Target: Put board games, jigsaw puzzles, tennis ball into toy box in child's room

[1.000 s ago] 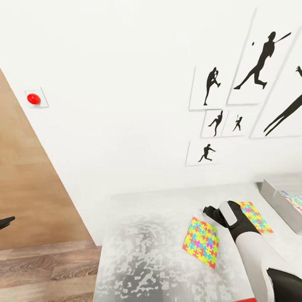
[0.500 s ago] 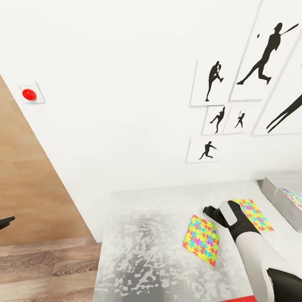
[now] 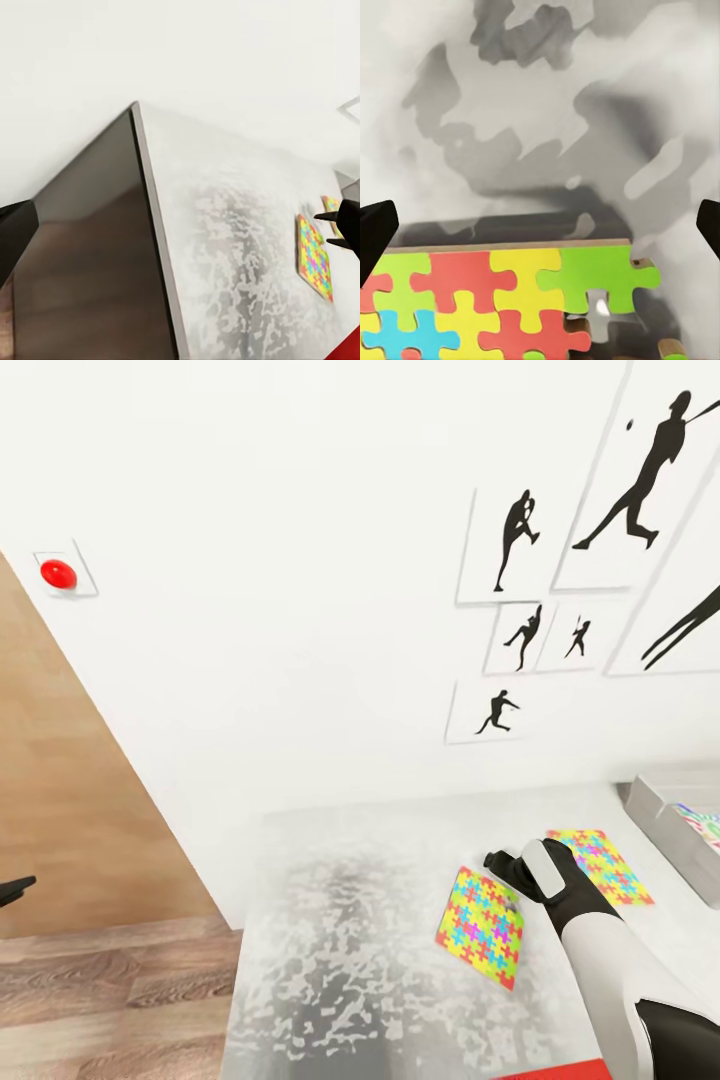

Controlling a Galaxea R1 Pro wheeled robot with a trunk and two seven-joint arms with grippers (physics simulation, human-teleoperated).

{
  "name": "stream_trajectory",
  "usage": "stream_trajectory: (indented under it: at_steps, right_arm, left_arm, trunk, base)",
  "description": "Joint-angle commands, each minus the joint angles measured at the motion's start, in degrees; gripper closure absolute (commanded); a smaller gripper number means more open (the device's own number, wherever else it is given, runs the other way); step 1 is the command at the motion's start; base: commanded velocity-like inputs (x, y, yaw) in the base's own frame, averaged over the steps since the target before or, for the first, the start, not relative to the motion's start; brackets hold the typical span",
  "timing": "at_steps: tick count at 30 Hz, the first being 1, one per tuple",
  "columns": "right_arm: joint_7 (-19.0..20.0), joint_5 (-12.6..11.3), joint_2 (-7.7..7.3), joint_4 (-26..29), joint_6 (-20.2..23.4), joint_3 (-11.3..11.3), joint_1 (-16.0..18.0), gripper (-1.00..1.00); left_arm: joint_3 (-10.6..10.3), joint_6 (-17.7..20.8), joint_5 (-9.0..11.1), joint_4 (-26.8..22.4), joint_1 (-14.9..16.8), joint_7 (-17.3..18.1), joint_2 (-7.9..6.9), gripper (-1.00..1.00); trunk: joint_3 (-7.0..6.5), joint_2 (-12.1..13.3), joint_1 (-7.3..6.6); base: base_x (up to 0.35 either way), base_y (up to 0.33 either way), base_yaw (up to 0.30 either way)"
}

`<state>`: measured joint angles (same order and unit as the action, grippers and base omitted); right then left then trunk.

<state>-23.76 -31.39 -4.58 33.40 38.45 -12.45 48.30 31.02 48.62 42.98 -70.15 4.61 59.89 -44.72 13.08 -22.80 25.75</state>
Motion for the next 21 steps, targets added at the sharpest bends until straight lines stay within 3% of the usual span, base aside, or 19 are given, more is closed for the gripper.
stream_trajectory:
  at_steps: [1, 21]
  right_arm:
    - [-0.5, -0.6, 0.00, 0.1, 0.1, 0.0, 0.0, -1.00]
    - [-0.5, -0.6, -0.03, 0.1, 0.1, 0.0, 0.0, -1.00]
  left_arm:
    - [0.0, 0.3, 0.2, 0.0, 0.0, 0.1, -0.02, -1.00]
    - [0.0, 0.3, 0.2, 0.0, 0.0, 0.1, -0.01, -1.00]
  trunk:
    - [0.21, -0.1, 0.03]
    - [1.43, -0.1, 0.03]
  base:
    - [0.000, 0.000, 0.000]
    - [0.000, 0.000, 0.000]
